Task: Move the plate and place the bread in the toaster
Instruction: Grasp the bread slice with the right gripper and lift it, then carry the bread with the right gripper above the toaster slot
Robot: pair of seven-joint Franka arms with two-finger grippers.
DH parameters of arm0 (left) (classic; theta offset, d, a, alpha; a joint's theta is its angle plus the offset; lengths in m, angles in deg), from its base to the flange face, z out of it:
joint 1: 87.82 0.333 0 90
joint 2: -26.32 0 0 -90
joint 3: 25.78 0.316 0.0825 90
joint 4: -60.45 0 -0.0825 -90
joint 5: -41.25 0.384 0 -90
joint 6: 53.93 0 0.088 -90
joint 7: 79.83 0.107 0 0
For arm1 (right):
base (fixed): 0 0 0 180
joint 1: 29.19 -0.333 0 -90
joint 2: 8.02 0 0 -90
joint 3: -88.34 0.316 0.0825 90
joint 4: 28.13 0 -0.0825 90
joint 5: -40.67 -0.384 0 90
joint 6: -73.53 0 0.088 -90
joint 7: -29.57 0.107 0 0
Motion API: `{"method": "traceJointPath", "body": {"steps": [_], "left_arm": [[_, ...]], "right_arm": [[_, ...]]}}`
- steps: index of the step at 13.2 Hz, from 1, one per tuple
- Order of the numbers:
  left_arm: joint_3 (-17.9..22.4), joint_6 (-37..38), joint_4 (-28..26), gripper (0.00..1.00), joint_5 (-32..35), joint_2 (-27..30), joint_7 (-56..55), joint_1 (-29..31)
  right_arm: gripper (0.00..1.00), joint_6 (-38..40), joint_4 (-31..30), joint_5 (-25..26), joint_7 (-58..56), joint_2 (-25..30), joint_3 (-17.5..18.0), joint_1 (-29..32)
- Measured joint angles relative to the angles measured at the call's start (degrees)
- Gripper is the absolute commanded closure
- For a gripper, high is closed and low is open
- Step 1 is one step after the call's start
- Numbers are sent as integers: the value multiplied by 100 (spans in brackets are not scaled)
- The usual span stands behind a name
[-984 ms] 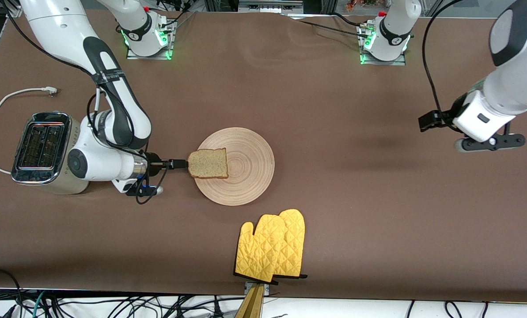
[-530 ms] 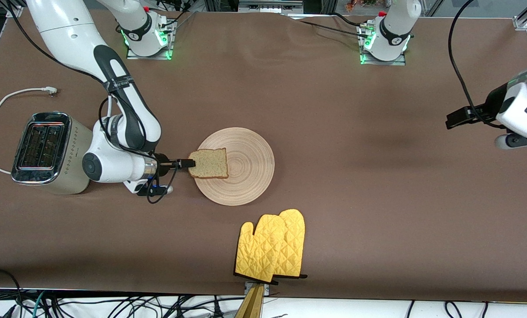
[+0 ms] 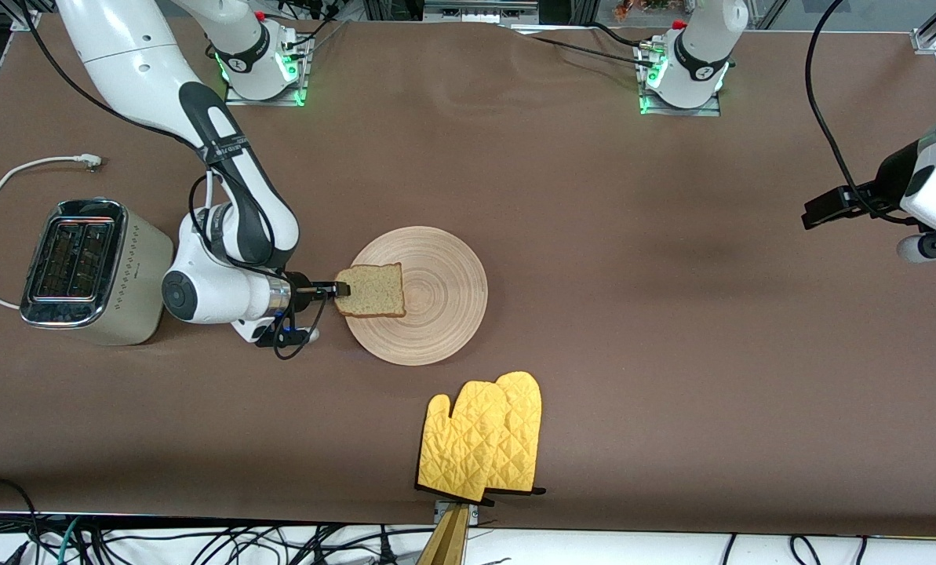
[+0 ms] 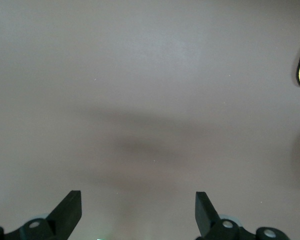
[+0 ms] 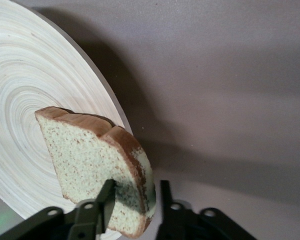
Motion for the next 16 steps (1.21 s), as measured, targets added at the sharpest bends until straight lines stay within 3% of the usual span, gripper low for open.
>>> {"method": "traceJointPath", "body": {"steps": [2, 3, 10, 14, 16], "left_arm": [[149, -19, 91, 0, 0, -2, -74, 17], [209, -21, 190, 0, 0, -1, -74, 39], [231, -18, 322, 0, 0, -15, -77, 48], [230, -18, 322, 0, 0, -21, -77, 48], [230, -18, 323, 0, 0, -23, -77, 47]], "right_arm": [[97, 0, 3, -1, -4, 0, 2, -1], [100, 1, 7, -4, -4, 2, 3, -1], [100, -1, 130, 22, -50, 33, 18, -105], [100, 88, 272, 717, -57, 261, -44, -96], [100, 679, 478, 966, -57, 449, -293, -45]]}}
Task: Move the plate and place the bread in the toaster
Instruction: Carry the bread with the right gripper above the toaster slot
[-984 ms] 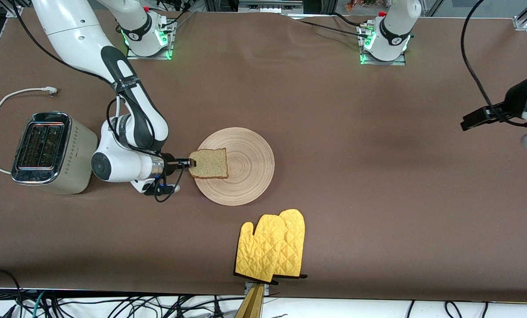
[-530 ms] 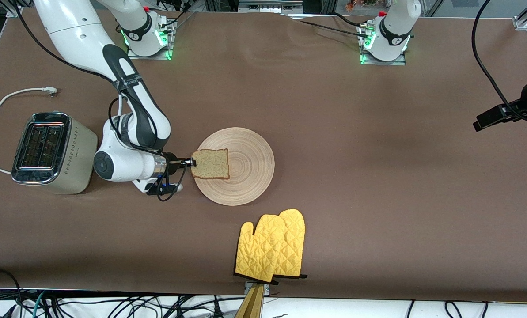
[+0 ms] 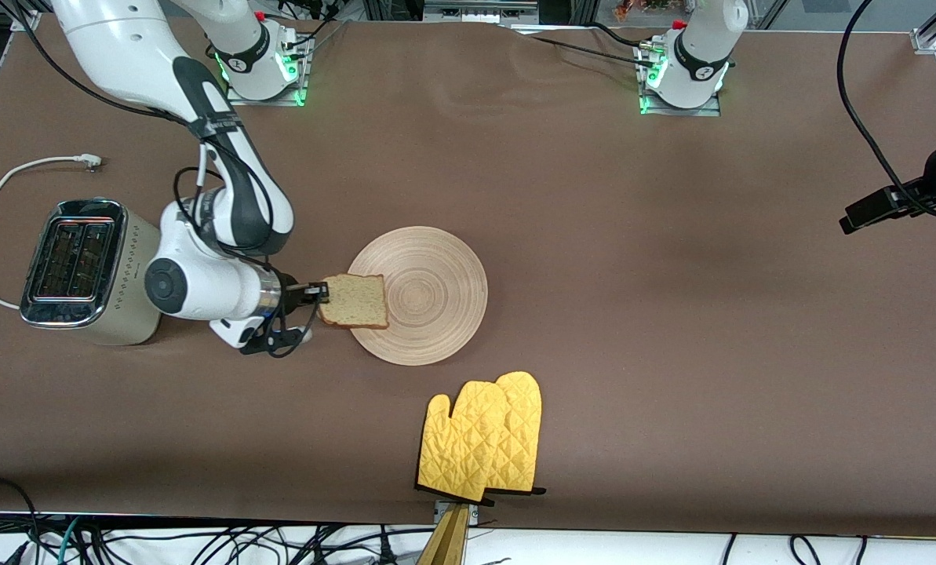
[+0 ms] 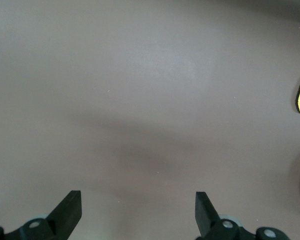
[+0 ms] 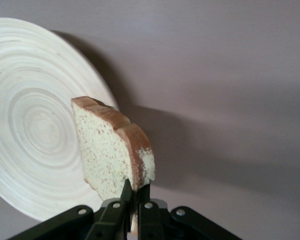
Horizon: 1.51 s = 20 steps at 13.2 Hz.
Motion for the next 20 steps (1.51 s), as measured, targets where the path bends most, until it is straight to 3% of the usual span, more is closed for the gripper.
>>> {"method": "traceJointPath", "body": {"steps": [4, 7, 10, 14, 20], "left_arm": [[0, 0, 3, 0, 0, -5, 0, 0], [0, 0, 5, 0, 0, -16, 0, 0], [0, 0, 7, 0, 0, -22, 0, 0], [-1, 0, 9, 0, 0, -28, 0, -2], [-9, 0, 9, 0, 0, -30, 0, -6]], "right_arm": [[100, 1936, 1076, 267, -90, 208, -1018, 109], [100, 2741, 1556, 1023, -106, 468, -1385, 142], [100, 2966, 1594, 1521, -592, 694, -1976, 124], [100, 2966, 1590, 1613, -1473, 679, -3004, 159], [100, 2956, 1590, 1987, -1578, 666, -3184, 144]]}}
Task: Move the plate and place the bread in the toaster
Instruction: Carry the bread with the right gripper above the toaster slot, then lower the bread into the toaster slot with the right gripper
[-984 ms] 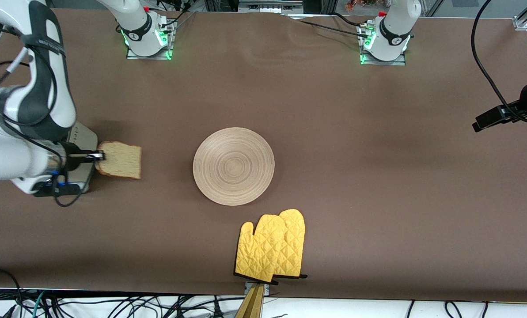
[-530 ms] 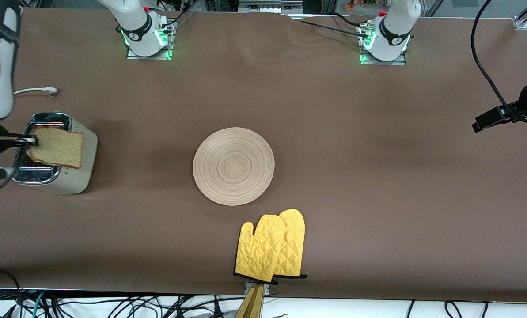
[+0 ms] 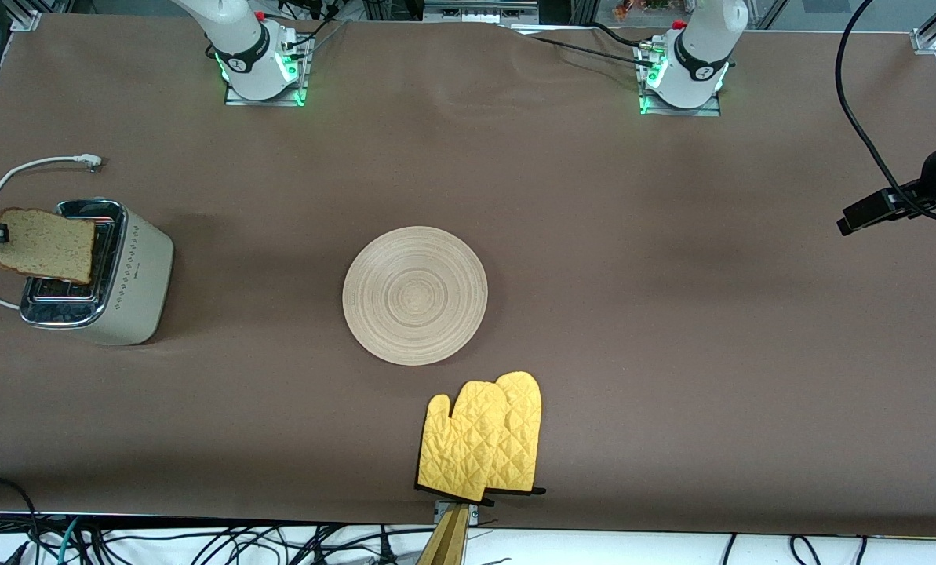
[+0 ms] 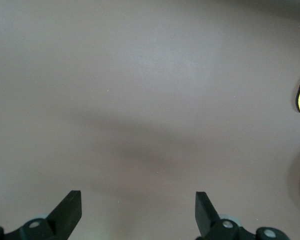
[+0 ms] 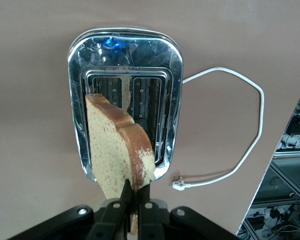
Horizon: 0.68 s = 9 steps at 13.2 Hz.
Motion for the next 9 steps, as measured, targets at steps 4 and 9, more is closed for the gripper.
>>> {"method": "traceJointPath", "body": {"steps": [4, 9], "left_arm": [[0, 0, 0, 0, 0, 0, 0, -2], [0, 0, 0, 0, 0, -1, 0, -3]], "right_arm": [[100, -139, -4, 1, 2, -147, -33, 2], [100, -368, -6, 1, 160, -420, -59, 10]]}}
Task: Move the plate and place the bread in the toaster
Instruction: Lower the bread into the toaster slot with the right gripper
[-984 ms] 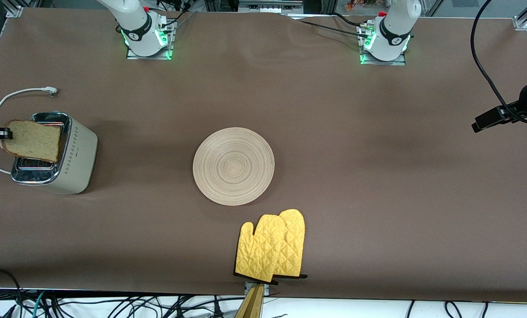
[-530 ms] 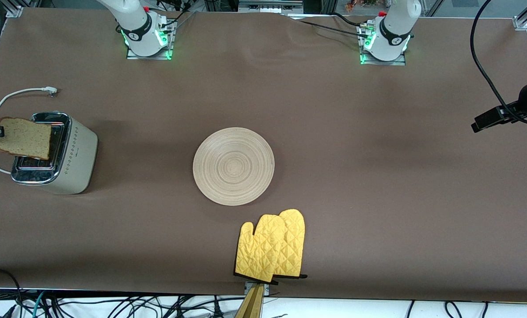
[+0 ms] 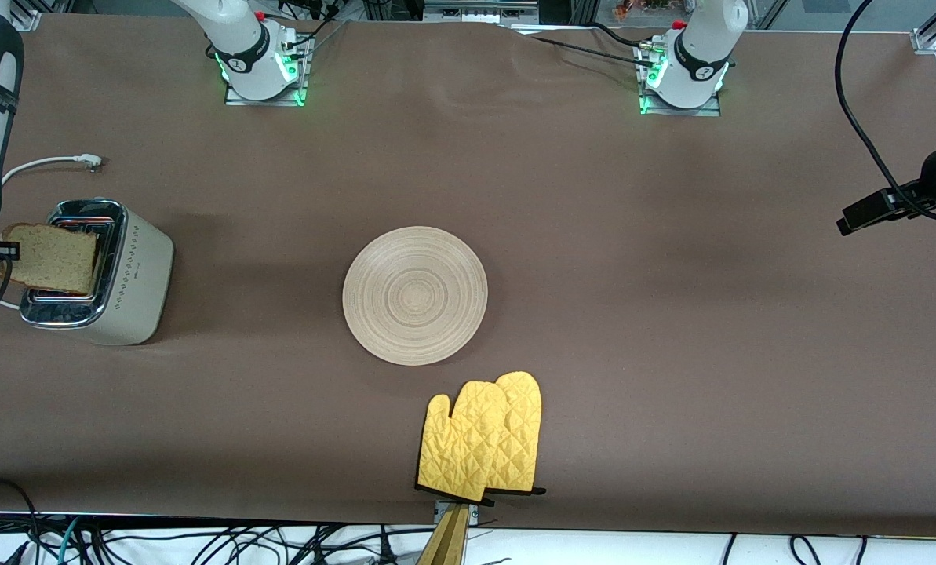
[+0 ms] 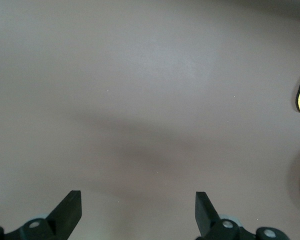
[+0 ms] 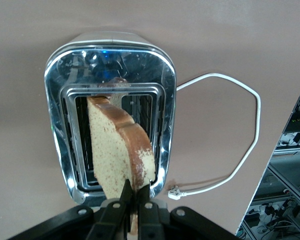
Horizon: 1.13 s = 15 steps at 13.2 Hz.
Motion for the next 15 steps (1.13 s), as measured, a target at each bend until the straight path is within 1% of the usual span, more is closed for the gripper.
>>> {"method": "traceJointPath", "body": {"steps": [6, 15], "left_arm": [[0, 0, 0, 0, 0, 0, 0, 0], [0, 0, 0, 0, 0, 0, 0, 0]], "right_arm": [[100, -39, 0, -15, 558, -84, 17, -56], [100, -22, -9, -630, 891, -298, 34, -206]]}}
